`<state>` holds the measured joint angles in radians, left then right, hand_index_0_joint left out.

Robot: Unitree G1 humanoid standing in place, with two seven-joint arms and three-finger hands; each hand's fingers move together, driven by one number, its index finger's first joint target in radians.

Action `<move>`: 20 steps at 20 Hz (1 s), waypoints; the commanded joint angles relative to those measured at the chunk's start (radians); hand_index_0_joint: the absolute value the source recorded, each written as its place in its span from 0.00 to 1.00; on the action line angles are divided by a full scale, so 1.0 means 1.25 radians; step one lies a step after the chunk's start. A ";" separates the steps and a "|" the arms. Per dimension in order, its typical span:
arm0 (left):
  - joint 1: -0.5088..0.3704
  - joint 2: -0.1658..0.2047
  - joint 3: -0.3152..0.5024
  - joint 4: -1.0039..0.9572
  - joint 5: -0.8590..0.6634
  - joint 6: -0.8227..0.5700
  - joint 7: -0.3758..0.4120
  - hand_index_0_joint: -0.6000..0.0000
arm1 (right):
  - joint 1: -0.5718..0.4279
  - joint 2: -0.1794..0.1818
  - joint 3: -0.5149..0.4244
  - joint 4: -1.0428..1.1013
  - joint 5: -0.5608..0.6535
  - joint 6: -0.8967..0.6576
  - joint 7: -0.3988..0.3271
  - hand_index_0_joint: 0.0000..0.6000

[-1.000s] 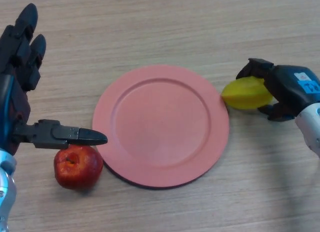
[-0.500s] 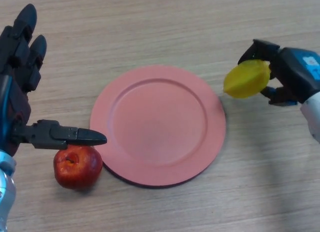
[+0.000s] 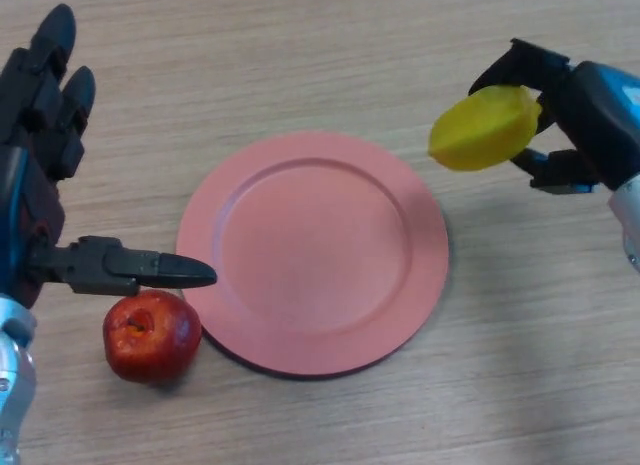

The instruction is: Pick up the yellow starfruit and place it on the plate

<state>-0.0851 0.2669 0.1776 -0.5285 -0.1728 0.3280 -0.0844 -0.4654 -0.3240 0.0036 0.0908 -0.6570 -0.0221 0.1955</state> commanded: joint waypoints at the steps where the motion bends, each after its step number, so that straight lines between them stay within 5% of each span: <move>1: -0.031 0.032 0.027 -0.033 -0.001 -0.132 0.013 1.00 | -0.023 0.026 0.000 -0.110 0.066 0.002 -0.008 1.00; 5: -0.033 0.035 0.031 -0.031 -0.004 -0.133 0.010 1.00 | 0.018 0.091 0.060 -0.173 0.087 0.082 0.039 1.00; 8: -0.029 0.034 0.033 -0.029 -0.001 -0.140 0.009 1.00 | 0.039 0.105 0.117 -0.172 0.122 0.135 0.019 1.00; 12: -0.019 0.034 0.041 -0.034 -0.005 -0.139 0.010 1.00 | 0.028 0.107 0.185 -0.101 0.208 0.167 -0.111 1.00; 16: -0.015 0.042 0.060 -0.058 -0.017 -0.107 0.009 1.00 | 0.018 0.107 0.220 -0.086 0.415 0.207 -0.241 1.00; 18: -0.012 0.041 0.062 -0.060 -0.017 -0.106 0.007 1.00 | 0.016 0.107 0.224 -0.091 0.429 0.224 -0.244 0.75; 20: -0.010 0.042 0.071 -0.061 -0.014 -0.117 0.008 1.00 | 0.014 0.107 0.224 -0.099 0.447 0.235 -0.249 0.33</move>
<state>-0.0761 0.2816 0.2082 -0.5425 -0.1745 0.3165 -0.0840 -0.3883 -0.1884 0.3163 0.0268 -0.1161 0.3585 -0.0721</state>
